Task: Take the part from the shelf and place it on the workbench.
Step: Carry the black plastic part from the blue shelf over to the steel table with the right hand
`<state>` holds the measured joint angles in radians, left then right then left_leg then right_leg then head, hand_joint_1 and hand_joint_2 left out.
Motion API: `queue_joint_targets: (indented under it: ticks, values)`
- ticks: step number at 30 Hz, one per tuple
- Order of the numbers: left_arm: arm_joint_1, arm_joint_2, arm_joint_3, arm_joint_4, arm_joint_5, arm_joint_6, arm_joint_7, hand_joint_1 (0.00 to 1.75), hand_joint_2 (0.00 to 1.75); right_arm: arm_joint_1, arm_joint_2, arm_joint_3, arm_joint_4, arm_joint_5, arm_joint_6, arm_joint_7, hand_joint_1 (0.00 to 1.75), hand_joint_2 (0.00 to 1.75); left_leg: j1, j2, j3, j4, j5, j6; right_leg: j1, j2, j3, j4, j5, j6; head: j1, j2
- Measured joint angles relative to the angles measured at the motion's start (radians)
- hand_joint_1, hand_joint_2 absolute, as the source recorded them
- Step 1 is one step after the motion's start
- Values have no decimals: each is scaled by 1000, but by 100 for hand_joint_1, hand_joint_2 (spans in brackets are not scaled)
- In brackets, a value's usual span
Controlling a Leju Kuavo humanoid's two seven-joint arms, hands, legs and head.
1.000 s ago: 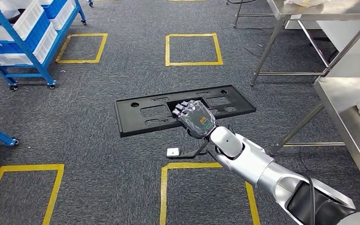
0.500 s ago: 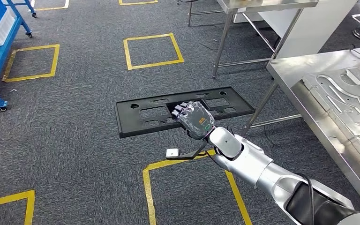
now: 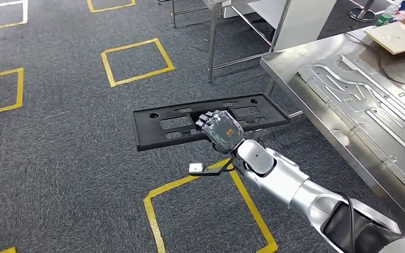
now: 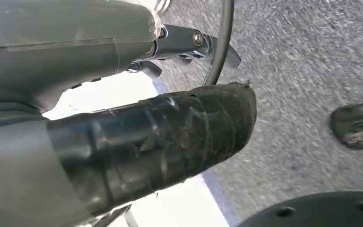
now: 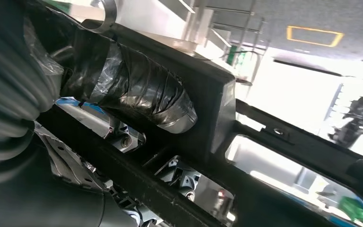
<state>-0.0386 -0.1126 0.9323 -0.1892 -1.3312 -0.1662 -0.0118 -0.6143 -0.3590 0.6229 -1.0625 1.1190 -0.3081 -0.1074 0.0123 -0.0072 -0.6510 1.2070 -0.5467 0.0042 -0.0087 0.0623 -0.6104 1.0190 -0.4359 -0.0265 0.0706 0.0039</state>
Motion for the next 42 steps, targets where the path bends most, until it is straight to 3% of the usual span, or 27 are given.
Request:
queue_joint_targets:
  ticks: [2, 4, 6, 8, 10, 11, 13, 14, 15, 16, 18, 19, 21, 22, 24, 26, 27, 28, 29, 31, 33, 35, 37, 39, 41, 42]
  values:
    - [1, 0, 0, 0, -1, 2, 0, 0, 0, -1, 0, 0, -1, -2, 1, 1, 175, 175, 7, -47, 55, -124, 54, -1, -3, 26, -7, 13, -5, 11, 0, 0]
    - [1, 0, 0, 0, -2, 4, 2, 0, 0, -3, -1, 0, -2, -2, 3, 2, 175, 175, 9, -77, 73, -170, 60, 0, -6, 47, -20, 19, -2, 25, 0, 0]
    - [-1, 0, 0, 0, -2, 4, 2, 0, 0, -2, -3, 0, -3, -2, 4, 3, 175, 175, 7, -57, 75, -177, 65, 10, -10, 66, -30, 20, 4, 39, 0, 0]
    - [-2, -1, 0, 0, -2, 5, 3, 0, 0, -2, -6, 0, -4, -2, 5, 3, 175, 175, 6, -31, 80, -189, 73, 27, -8, 34, -46, 55, -18, 48, 2, 0]
    - [0, -1, 0, 0, -2, 5, 3, 0, 0, -4, -8, 0, -5, -2, 5, 3, 175, 175, 3, -5, 80, -196, 78, 38, -3, -29, -91, 158, -77, 52, 3, 0]
    - [1, 0, 0, 0, -2, 6, 3, 0, 0, -4, -8, 0, -6, -2, 6, 3, 175, 175, 0, 7, 78, -196, 78, 40, -4, -46, -119, 222, -107, 53, 3, 0]
    - [2, 0, 0, 0, -2, 6, 3, 0, 0, -1, -8, 0, -6, -2, 6, 3, 175, 175, -5, 34, 75, -194, 77, 42, -5, -57, -146, 292, -130, 54, 3, 0]
    - [1, 0, 0, 0, -2, 6, 3, 0, 0, 0, -8, 0, -6, -2, 7, 3, 175, 175, -6, 46, 74, -193, 76, 43, -4, -60, -132, 274, -114, 52, 3, 0]
    - [0, 0, 0, 0, -1, 6, 3, 0, 0, 0, -8, 0, -6, -1, 6, 5, 175, 175, -8, 59, 75, -193, 75, 43, -3, -65, -100, 219, -85, 48, 3, 0]
    - [-1, -1, 0, 0, -1, 5, 2, 0, 0, -2, -8, 0, -7, 2, 6, 8, 175, 175, -9, 70, 77, -193, 74, 43, 1, -82, -58, 144, -57, 42, 3, 0]
    - [-1, -1, 0, 0, 1, 1, 2, 0, 0, -10, -7, 0, -11, 14, 5, 18, 175, 175, -13, 92, 80, -196, 73, 40, 15, -124, 3, 27, -25, 29, 3, 0]
    - [-2, 0, 0, 0, 1, 0, 2, 0, 0, -15, -7, 0, -14, 22, 5, 25, 175, 175, -14, 101, 81, -197, 73, 37, 22, -136, 14, 3, -23, 23, 3, 0]
    - [-3, 0, 1, 0, 2, -4, 3, 0, 0, -25, -6, 0, -17, 40, 5, 40, 175, 175, -16, 122, 85, -200, 73, 28, 27, -122, 14, -7, -18, 16, 3, 0]
    - [-4, 1, 1, 0, 3, -5, 6, 0, 0, -29, -5, 0, -19, 48, 6, 49, 175, 175, -15, 121, 86, -198, 69, 23, 23, -111, 17, -12, -14, 12, 3, 0]
    - [-5, 6, 2, 0, 6, -9, 16, 0, 0, -41, -1, 2, -26, 65, 11, 69, 175, 175, -13, 82, 70, -156, 36, 13, 12, -91, 25, -25, -6, 4, 3, 0]
    - [-2, 8, 4, 0, 11, -13, 26, 0, 0, -61, 2, 3, -39, 76, 21, 88, 175, 175, -9, 29, 12, -38, -25, 7, 7, -69, 25, -28, -1, -1, 3, 0]
    - [1, 8, 6, 0, 12, -13, 31, 0, 0, -71, 0, 3, -48, 78, 27, 96, 175, 175, -7, 20, -20, 26, -49, 5, 7, -57, 22, -26, -1, -2, 2, 0]
    - [3, 8, 7, 0, 13, -14, 34, 0, 0, -79, -5, 3, -59, 78, 33, 101, 175, 175, -6, 16, -43, 68, -56, 3, 7, -43, 20, -23, -1, -2, 2, 0]
    - [4, 8, 8, 0, 13, -13, 37, 0, 0, -87, -12, 3, -70, 76, 39, 103, 175, 175, -5, 14, -48, 74, -42, 2, 6, -28, 19, -19, -2, -1, 2, 0]
    - [7, 9, 11, 0, 13, -13, 40, 0, 0, -103, -33, 2, -94, 67, 50, 103, 175, 175, -1, -1, -10, -17, 27, 3, 3, 0, 17, -9, -6, 5, 2, 0]
    - [9, 9, 15, 0, 15, -15, 41, 0, 0, -120, -59, -3, -116, 58, 61, 100, 175, 175, 6, -48, 38, -126, 73, 3, 1, 23, 6, 8, -13, 17, 3, 0]
    - [11, 8, 21, 0, 18, -18, 41, 0, 0, -132, -87, -13, -137, 44, 73, 95, 175, 175, 6, -72, 52, -160, 74, 9, -1, 43, -8, 19, -14, 30, 4, 0]
    - [10, 7, 25, 0, 20, -23, 43, 0, 0, -136, -118, -27, -162, 23, 87, 85, 175, 175, 2, -50, 51, -165, 78, 23, -6, 58, -16, 19, -10, 41, 4, 0]
    - [10, 6, 27, 0, 20, -25, 44, 0, 0, -142, -151, -45, -188, 10, 102, 76, 175, 175, 3, -27, 52, -173, 84, 38, -4, 21, -32, 50, -32, 48, 5, 0]
    - [12, 6, 30, 0, 21, -27, 45, 0, 0, -152, -172, -60, -208, 5, 111, 73, 175, 175, 1, -3, 53, -178, 86, 46, 0, -37, -80, 157, -93, 54, 6, 0]
    - [13, 6, 31, 0, 21, -27, 45, 0, 0, -155, -178, -63, -214, 3, 114, 73, 175, 175, -1, 10, 52, -178, 85, 48, 0, -50, -111, 224, -122, 57, 6, 0]
